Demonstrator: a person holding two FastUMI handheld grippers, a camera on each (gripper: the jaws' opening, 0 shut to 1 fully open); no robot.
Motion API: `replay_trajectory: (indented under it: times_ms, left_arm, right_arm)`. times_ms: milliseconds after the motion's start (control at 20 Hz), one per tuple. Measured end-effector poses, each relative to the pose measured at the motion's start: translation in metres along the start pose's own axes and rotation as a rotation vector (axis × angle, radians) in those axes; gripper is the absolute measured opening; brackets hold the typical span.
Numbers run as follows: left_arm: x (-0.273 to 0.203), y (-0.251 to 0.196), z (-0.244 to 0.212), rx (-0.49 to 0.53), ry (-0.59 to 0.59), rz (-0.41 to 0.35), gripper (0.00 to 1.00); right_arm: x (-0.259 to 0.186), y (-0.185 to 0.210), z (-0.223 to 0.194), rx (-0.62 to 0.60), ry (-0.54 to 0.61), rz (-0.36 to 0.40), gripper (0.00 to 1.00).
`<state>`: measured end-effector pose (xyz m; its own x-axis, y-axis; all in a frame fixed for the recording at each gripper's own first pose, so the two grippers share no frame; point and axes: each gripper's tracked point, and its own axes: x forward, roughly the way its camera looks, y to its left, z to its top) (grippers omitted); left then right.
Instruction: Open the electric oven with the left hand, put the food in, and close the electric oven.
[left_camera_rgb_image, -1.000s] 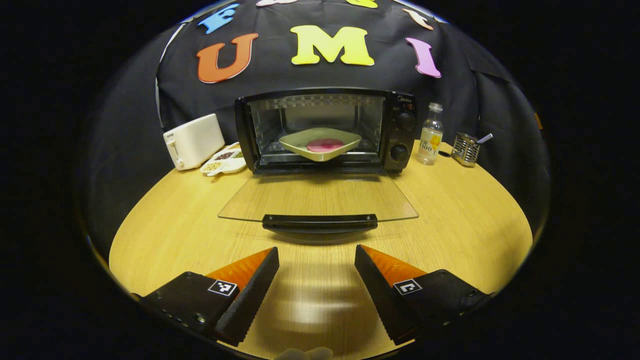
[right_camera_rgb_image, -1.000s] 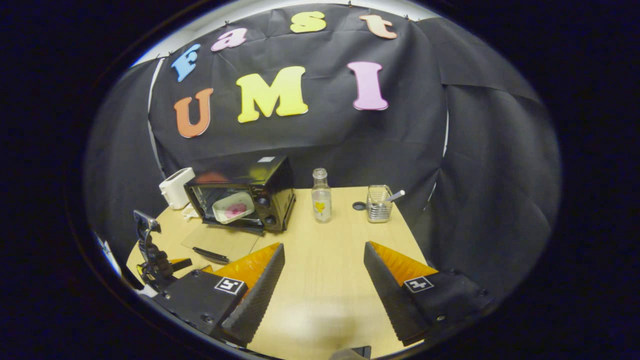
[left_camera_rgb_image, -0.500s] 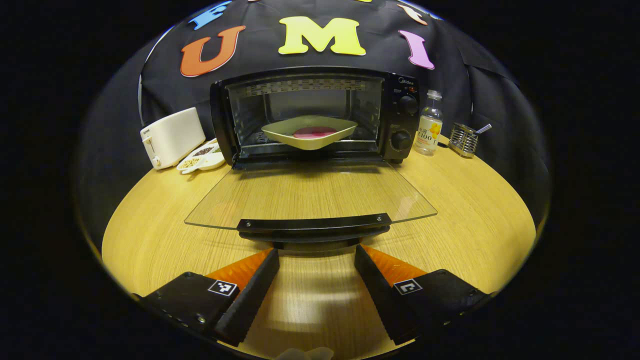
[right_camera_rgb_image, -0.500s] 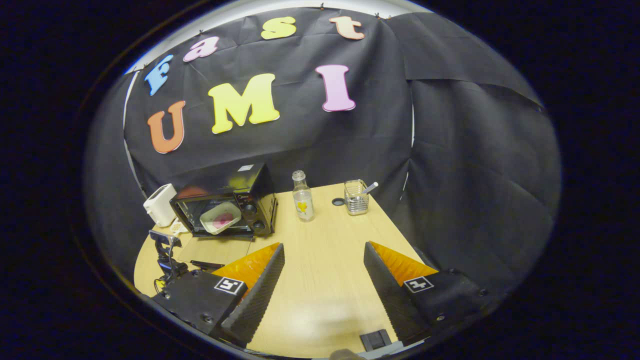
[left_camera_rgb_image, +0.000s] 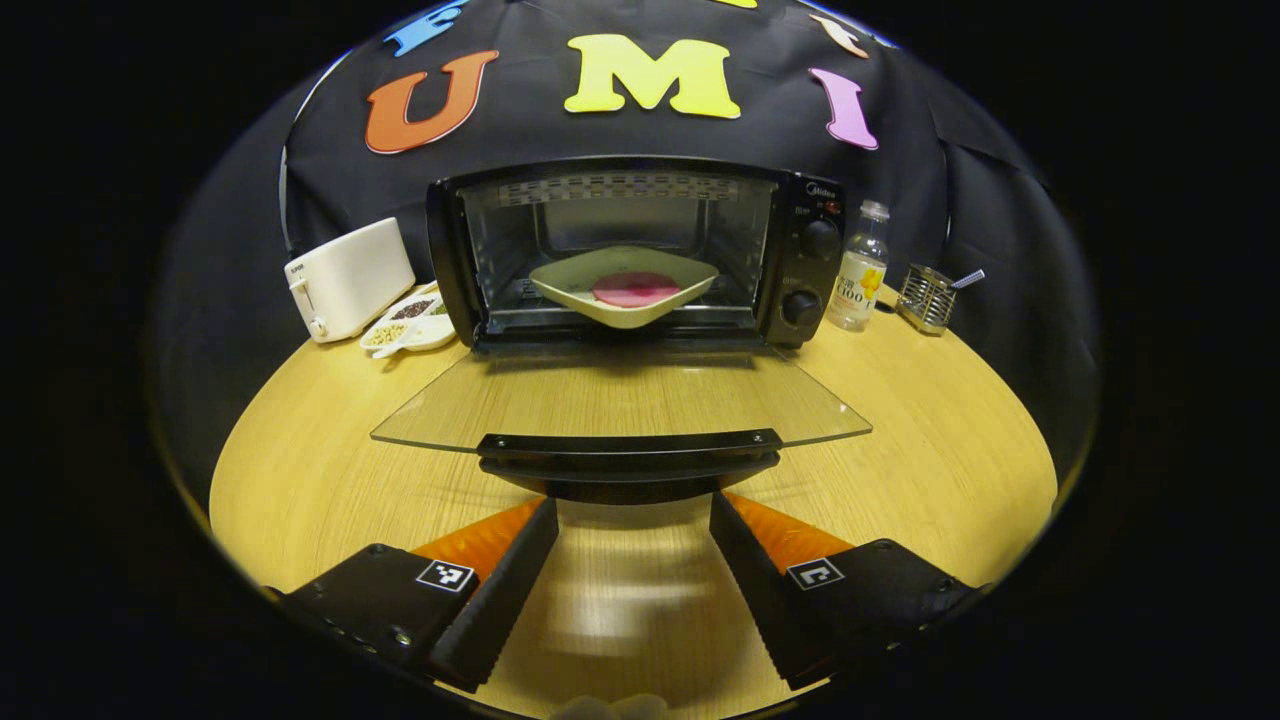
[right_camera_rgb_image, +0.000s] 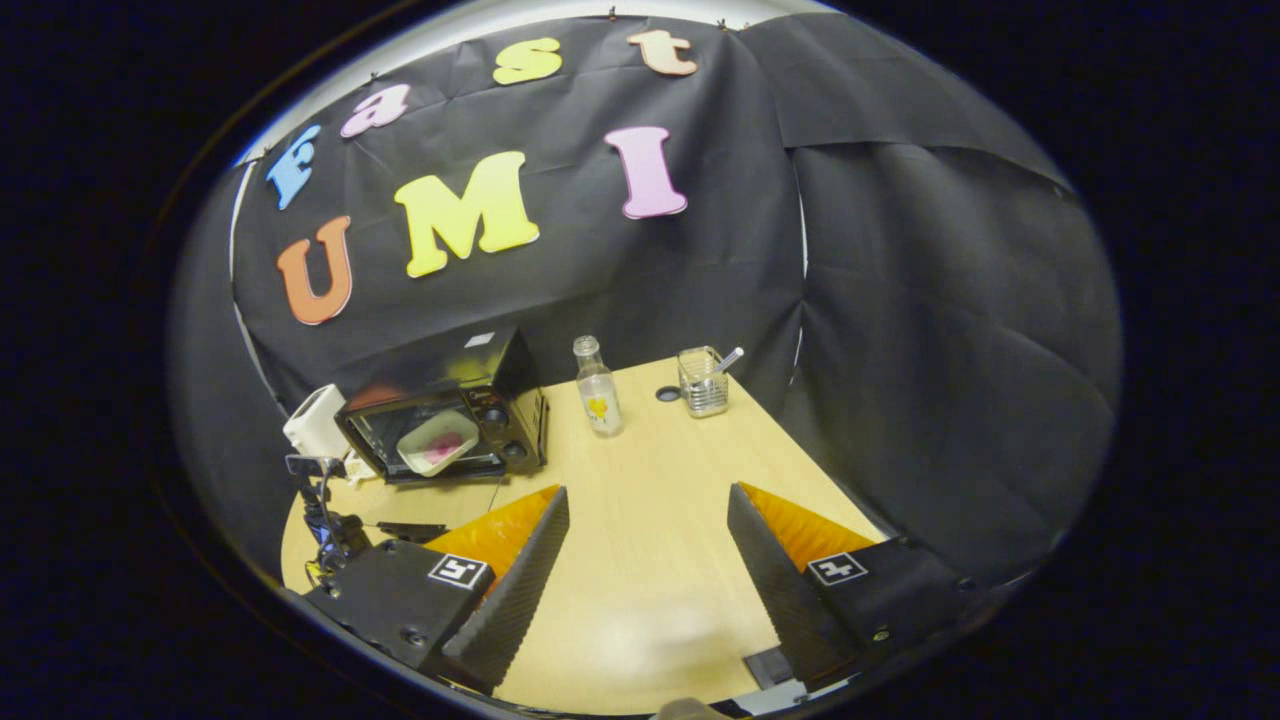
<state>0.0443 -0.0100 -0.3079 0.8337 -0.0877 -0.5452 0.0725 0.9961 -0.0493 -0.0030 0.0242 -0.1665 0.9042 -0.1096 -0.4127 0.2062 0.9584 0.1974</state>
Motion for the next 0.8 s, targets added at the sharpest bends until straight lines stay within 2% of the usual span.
replay_trajectory:
  times_ms: [50, 200, 250, 350, 400, 450, 500, 600, 700, 750, 800]
  left_arm:
    - [-0.003, 0.001, 0.006, 0.004, -0.004, -0.002, 0.98]
    - [-0.008, 0.003, 0.028, 0.003, -0.036, -0.01, 0.98]
    - [-0.008, 0.006, 0.037, 0.008, -0.047, -0.003, 0.98]
    - [-0.008, 0.009, 0.055, 0.005, -0.072, 0.002, 0.98]
    - [-0.007, 0.01, 0.064, 0.003, -0.084, 0.002, 0.98]
    - [-0.007, 0.011, 0.071, 0.005, -0.092, 0.003, 0.98]
    - [-0.007, 0.012, 0.077, 0.007, -0.096, 0.005, 0.98]
    - [-0.005, 0.013, 0.09, 0.021, -0.111, 0.001, 0.98]
    - [-0.002, 0.012, 0.101, 0.04, -0.124, -0.001, 0.97]
    - [0.0, 0.011, 0.108, 0.045, -0.137, -0.005, 0.97]
    - [0.001, 0.011, 0.116, 0.049, -0.148, -0.002, 0.97]
  right_arm:
    - [0.0, 0.0, -0.001, 0.006, 0.0, 0.0, 1.0]
    - [0.002, -0.003, -0.003, 0.021, 0.0, -0.007, 1.0]
    - [0.001, -0.004, -0.002, 0.027, -0.005, -0.008, 0.96]
    - [0.004, -0.005, -0.001, 0.03, -0.01, -0.007, 1.0]
    - [0.004, -0.006, 0.0, 0.03, -0.014, -0.008, 0.96]
    - [0.004, -0.008, 0.001, 0.033, -0.016, -0.009, 1.0]
    - [0.004, -0.011, 0.001, 0.037, -0.015, -0.011, 0.96]
    - [0.002, -0.018, 0.0, 0.056, -0.012, -0.017, 1.0]
    - [0.0, -0.021, 0.001, 0.072, -0.012, -0.025, 0.96]
    - [0.0, -0.024, 0.0, 0.075, -0.015, -0.03, 1.0]
    - [-0.001, -0.026, 0.002, 0.077, -0.018, -0.033, 0.96]
